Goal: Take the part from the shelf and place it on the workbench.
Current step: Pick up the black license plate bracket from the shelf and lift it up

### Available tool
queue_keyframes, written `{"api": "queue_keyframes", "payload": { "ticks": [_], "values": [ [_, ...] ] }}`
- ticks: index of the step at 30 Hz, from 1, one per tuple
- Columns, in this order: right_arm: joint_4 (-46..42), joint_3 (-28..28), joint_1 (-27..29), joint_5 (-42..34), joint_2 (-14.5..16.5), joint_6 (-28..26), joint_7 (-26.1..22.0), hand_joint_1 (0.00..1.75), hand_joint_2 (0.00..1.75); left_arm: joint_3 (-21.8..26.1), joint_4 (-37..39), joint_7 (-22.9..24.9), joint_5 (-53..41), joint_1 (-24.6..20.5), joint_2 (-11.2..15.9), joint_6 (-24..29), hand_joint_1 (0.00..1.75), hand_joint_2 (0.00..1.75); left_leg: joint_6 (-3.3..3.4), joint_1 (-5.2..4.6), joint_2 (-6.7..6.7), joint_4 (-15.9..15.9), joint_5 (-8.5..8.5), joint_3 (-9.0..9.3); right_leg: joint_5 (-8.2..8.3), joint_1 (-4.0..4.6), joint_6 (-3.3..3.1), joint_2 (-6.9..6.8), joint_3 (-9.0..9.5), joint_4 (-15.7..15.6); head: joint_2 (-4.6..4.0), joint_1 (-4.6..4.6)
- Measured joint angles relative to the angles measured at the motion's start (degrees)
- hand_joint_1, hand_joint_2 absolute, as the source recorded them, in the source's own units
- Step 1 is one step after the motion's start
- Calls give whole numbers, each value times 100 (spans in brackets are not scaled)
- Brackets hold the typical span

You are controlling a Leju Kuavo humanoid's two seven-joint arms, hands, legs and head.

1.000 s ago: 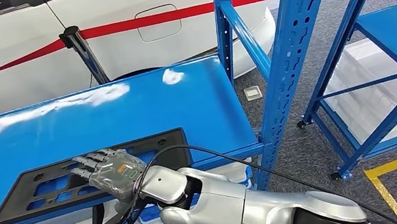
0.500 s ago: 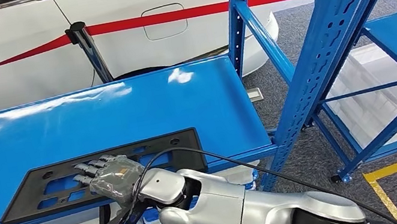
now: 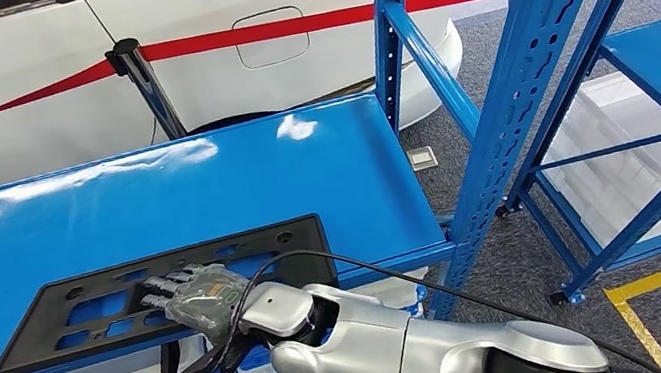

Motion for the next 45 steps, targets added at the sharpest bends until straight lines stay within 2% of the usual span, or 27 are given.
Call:
{"api": "queue_keyframes", "payload": {
  "ticks": [13,17,20,22,23,25,26,27,28,29,30,31,32,34,36,37,38,40,41,42,43,45],
  "values": [
    [122,-2,-1,-61,42,-21,7,0,175,24,0,-41,62,20,0,0,0,0,14,-6,0,7,-11,-2,-1,-7,10,-1,2,-6,0,0],
    [145,-2,-2,-69,72,-24,8,0,175,32,0,-40,57,22,0,-1,0,0,63,-39,1,12,-38,-3,-6,-43,57,-2,10,-19,0,-2],
    [158,-2,-8,-87,102,-24,14,0,175,34,1,-42,54,32,-1,0,0,0,162,-27,4,-66,-77,64,18,-55,130,-6,14,95,1,-2],
    [163,-4,-21,-93,117,-24,16,0,175,37,2,-48,43,43,-1,0,0,0,213,4,6,-109,-89,170,-132,-56,168,-16,-120,432,0,7],
    [166,-4,-24,-96,121,-24,16,0,175,37,2,-50,38,47,-2,0,0,0,221,13,8,-116,-99,210,-284,-64,187,-22,-292,756,0,11],
    [177,-3,-14,-99,124,-24,17,0,175,38,2,-51,34,53,-4,0,0,0,219,20,7,-115,-141,262,-567,-85,228,-27,-755,1519,0,16],
    [186,-2,-5,-102,123,-24,17,0,175,38,2,-51,34,58,-4,0,0,0,204,26,4,-113,-169,291,-606,-99,240,-31,-934,1748,0,16],
    [194,-2,2,-104,123,-24,18,0,175,38,2,-51,34,63,-4,0,0,0,182,36,-2,-112,-205,332,-521,-114,249,-34,-1003,1750,0,16],
    [200,-2,5,-107,123,-24,18,0,175,38,2,-51,34,67,-6,0,0,0,154,52,-8,-110,-246,388,-322,-130,256,-39,-952,1521,0,16],
    [203,-2,5,-112,124,-24,19,0,175,39,2,-51,34,69,-8,0,0,0,119,69,-14,-109,-296,455,-43,-147,264,-45,-799,1105,0,16],
    [205,-2,3,-123,123,-23,25,0,175,39,3,-51,34,69,-8,0,0,0,78,80,-18,-108,-347,516,163,-154,275,-49,-627,684,0,16],
    [208,-2,-2,-135,125,-22,34,0,175,40,4,-50,33,68,-7,1,0,0,35,88,-19,-107,-392,560,236,-151,258,-55,-493,366,0,18],
    [210,-1,-5,-148,128,-21,45,0,175,40,6,-50,33,67,-6,2,0,0,-13,87,-18,-115,-431,585,264,-138,224,-59,-413,181,1,21],
    [219,0,-11,-160,138,-20,68,0,175,40,8,-50,32,67,-5,7,0,0,-97,86,-16,-110,-457,625,183,-110,104,-67,-374,135,1,25],
    [227,-1,-19,-162,157,-21,77,0,175,40,9,-69,26,69,-5,5,0,0,-151,101,-3,19,-474,603,218,-119,13,-69,-298,116,1,22],
    [228,-1,-30,-163,166,-21,77,0,175,40,9,-85,23,65,-4,-2,0,0,-165,108,7,225,-511,492,213,-127,-20,-69,-256,107,1,17],
    [228,-1,-38,-164,174,-22,76,0,175,40,9,-102,20,61,-4,-11,0,0,-179,113,17,553,-586,292,195,-132,-43,-66,-221,99,1,11],
    [231,-1,-36,-166,176,-20,76,0,175,40,9,-122,21,50,-4,-27,0,0,-202,108,24,1336,-850,-245,131,-119,-82,-57,-169,97,1,3],
    [234,0,-27,-167,176,-19,76,0,175,40,9,-125,22,47,-4,-31,0,0,-206,105,25,1582,-946,-467,94,-109,-92,-49,-134,97,1,3],
    [240,0,-19,-167,176,-16,76,0,175,40,9,-127,24,45,-4,-33,0,0,-201,101,26,1633,-934,-598,53,-98,-97,-38,-88,97,1,4],
    [246,0,-16,-168,177,-15,76,0,175,40,9,-127,26,45,-4,-34,0,0,-187,96,26,1459,-777,-613,12,-90,-97,-26,-31,97,1,4],
    [252,0,-18,-172,183,-13,75,0,175,40,9,-127,31,45,-4,-34,0,0,-135,75,30,664,-186,-402,-77,-82,-80,-7,95,90,0,3]
  ]
}}
